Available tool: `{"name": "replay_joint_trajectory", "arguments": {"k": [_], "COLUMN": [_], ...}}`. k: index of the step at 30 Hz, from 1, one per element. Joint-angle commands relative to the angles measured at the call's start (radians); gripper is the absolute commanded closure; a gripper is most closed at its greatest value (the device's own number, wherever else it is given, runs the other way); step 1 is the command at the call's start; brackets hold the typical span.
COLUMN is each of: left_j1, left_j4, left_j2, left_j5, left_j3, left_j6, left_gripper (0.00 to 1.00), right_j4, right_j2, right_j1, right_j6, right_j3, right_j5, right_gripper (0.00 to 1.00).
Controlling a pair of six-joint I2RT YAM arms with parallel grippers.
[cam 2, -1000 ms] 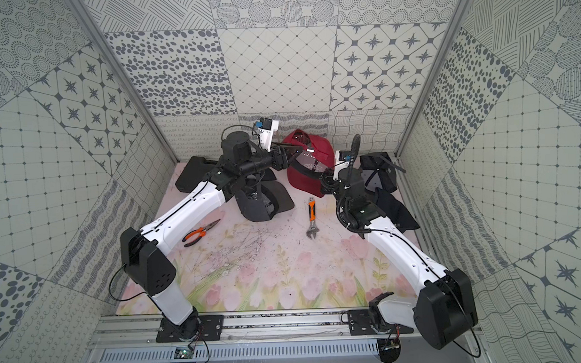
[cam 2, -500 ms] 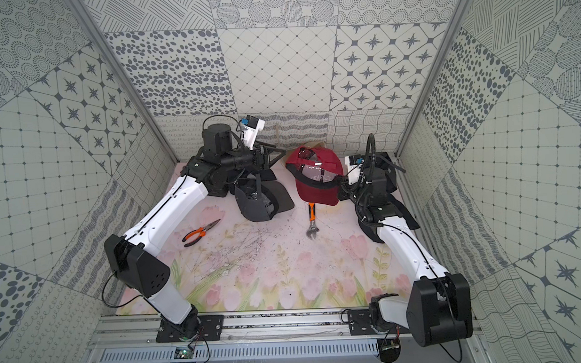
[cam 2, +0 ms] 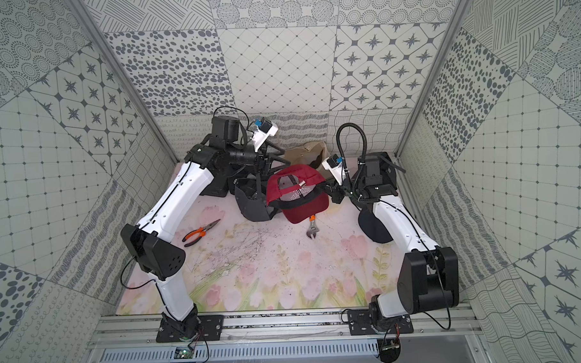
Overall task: Open the adjustable buckle of the baseball cap
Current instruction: Pick up the baseball cap at the corner of the board.
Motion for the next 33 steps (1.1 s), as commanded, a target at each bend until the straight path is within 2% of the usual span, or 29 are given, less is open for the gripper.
{"name": "replay_joint_trajectory", "arguments": {"k": [1,4,8,15,21,29,33], "left_j1": [-0.014,-0.048,-0.071,-0.076,-0.075,-0.080,-0.086], "left_j4": [-0.197,-0.316,-0.393,-0.346,-0.385,-0.391,-0.400], "left_j2": [0.047,0.094,0.160,0.216,0.256,0.240,0.242], "left_j5": [0.154,0.099,0.047,0.046,0.053,0.051,0.055], "left_j3": [0.035,0.093,0.166,0.187,0.258,0.232,0.239], "left_j6": [0.159,0.270,0.284,0.258,0.264,0.284,0.283], "left_gripper": [0.25,0.24,0.24,0.21,0.22,0.29,0.44], "right_j4": [-0.071,-0.110,-0.134,-0.148,-0.229,-0.216,-0.195], "right_j2": [0.039,0.078,0.106,0.069,0.051,0.023,0.007], "right_j1": [0.002,0.012,0.022,0.026,0.025,0.039,0.052], "right_j6": [-0.163,-0.249,-0.294,-0.443,-0.539,-0.541,-0.530], "right_j3": [0.069,0.118,0.169,0.175,0.207,0.190,0.189], "right_j5": [-0.026,0.051,0.126,0.140,0.073,0.056,0.061], "right_gripper": [1.00,1.00,1.00,1.00,1.00,1.00,1.00]}}
